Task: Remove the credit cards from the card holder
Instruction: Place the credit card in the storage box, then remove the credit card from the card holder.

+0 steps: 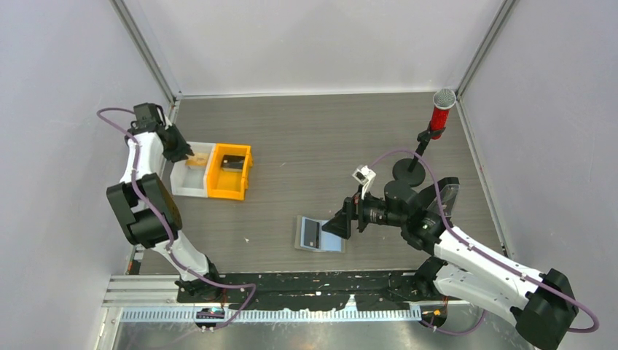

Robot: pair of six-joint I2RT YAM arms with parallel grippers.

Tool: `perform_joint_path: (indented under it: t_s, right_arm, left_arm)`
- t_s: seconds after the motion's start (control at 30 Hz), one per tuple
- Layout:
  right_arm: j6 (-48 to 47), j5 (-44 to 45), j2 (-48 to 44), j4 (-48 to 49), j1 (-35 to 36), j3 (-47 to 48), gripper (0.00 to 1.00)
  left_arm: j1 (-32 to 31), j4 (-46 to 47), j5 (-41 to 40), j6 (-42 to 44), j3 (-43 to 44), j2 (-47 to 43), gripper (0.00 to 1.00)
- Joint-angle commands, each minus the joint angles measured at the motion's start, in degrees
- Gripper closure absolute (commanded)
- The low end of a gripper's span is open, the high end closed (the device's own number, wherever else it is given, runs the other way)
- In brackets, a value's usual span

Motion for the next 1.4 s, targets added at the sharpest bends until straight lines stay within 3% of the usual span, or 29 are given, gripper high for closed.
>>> perform_joint_path:
  t_s: [0.0, 0.17, 0.37, 0.53, 0.7, 0.87, 1.03, 1.37]
  right_arm:
    - [0.34, 12.76, -1.85, -9.78, 0.28, 4.74, 0.05]
    - [0.17, 14.58, 0.69, -16.96, 0.24, 8.45, 0.05]
    - [2.46, 13.14, 3.45, -13.81, 0.28, 5.86, 0.0]
    - [4.37, 8.56, 4.31, -8.03, 0.28, 2.43, 0.11]
    - [7.52, 6.09, 4.86, 0.03, 0.27, -1.18, 0.27]
    - [6.09, 4.86, 5.89, 0.84, 0.28, -2.11, 0.31]
    - [3.71, 5.13, 5.34, -3.32, 0.28, -0.59, 0.3]
    - [4.67, 6.2, 4.29, -2.88, 0.28, -2.43, 0.29]
  left_arm:
    - [-1.66, -3.94, 5.28, -2.81, 0.76, -9.54, 0.72]
    - [-5.45, -7.24, 8.06, -1.58, -2.25, -17.22, 0.69]
    - [-12.8, -3.76, 12.3, -3.19, -12.82, -30.32, 0.66]
    - [-24.84, -5.32, 13.18, -2.78, -19.75, -36.66, 0.65]
    - [-34.65, -0.82, 13.32, -7.18, -29.92, -44.78, 0.63]
    - [-43.8, 7.58, 12.3, -13.87, -38.87, -50.23, 0.58]
    - [-48.89, 18.12, 13.69, -18.29, -45.6, -48.18, 0.56]
    - [-54.55, 30.65, 14.47, -21.61, -49.41, -37.09, 0.55]
